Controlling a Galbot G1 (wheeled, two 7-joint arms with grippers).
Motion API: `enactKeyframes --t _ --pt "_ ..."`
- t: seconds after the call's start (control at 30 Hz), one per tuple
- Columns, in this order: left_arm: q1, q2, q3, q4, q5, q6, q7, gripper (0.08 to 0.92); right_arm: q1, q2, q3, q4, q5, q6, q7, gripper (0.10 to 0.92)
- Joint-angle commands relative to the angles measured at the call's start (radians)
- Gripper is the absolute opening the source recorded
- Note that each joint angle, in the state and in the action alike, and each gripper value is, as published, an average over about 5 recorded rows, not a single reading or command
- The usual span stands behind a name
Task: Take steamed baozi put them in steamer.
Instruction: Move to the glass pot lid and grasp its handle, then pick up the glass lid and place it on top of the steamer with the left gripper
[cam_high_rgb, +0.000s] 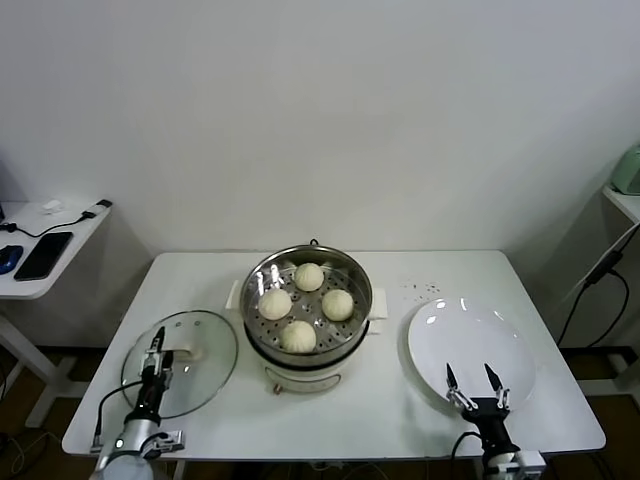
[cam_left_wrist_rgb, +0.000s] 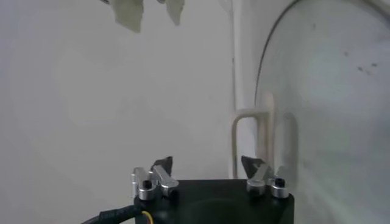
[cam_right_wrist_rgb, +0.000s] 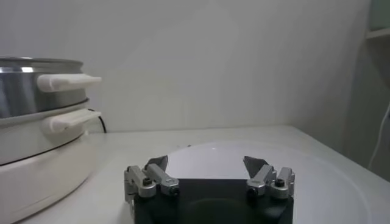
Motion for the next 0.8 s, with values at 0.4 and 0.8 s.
enactKeyframes --t 0.4,0.8 --pt "-0.033 0.004 0.001 0.081 -0.006 -0.047 -0.041 0.316 -0.003 0.004 -0.001 0.030 -0.017 -0.019 0.004 0.823" --pt "0.099 0.105 -0.063 -0.305 -0.254 0.017 0.152 0.133 -0.008 -0.002 0.004 0.073 -0.024 -0.041 0.010 0.823"
